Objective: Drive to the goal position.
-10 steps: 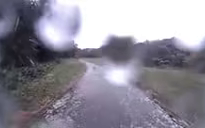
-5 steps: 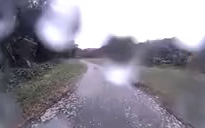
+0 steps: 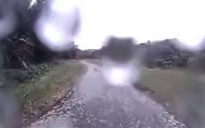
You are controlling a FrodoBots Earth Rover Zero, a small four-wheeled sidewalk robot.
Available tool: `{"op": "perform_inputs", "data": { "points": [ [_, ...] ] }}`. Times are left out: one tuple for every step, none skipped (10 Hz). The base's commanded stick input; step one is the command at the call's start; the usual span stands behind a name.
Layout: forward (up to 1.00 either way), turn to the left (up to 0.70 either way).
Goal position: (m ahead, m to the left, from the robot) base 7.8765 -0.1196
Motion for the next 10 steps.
{"op": "perform_inputs", "data": {
  "points": [
    [0.7, 0.0],
    [0.7, 0.0],
    [0.7, 0.0],
    [0.7, 0.0],
    [0.7, 0.0],
    [0.7, 0.0],
    [0.7, 0.0],
    [0.7, 0.0],
    [0.7, 0.0],
    [0.7, 0.0]
  ]
}}
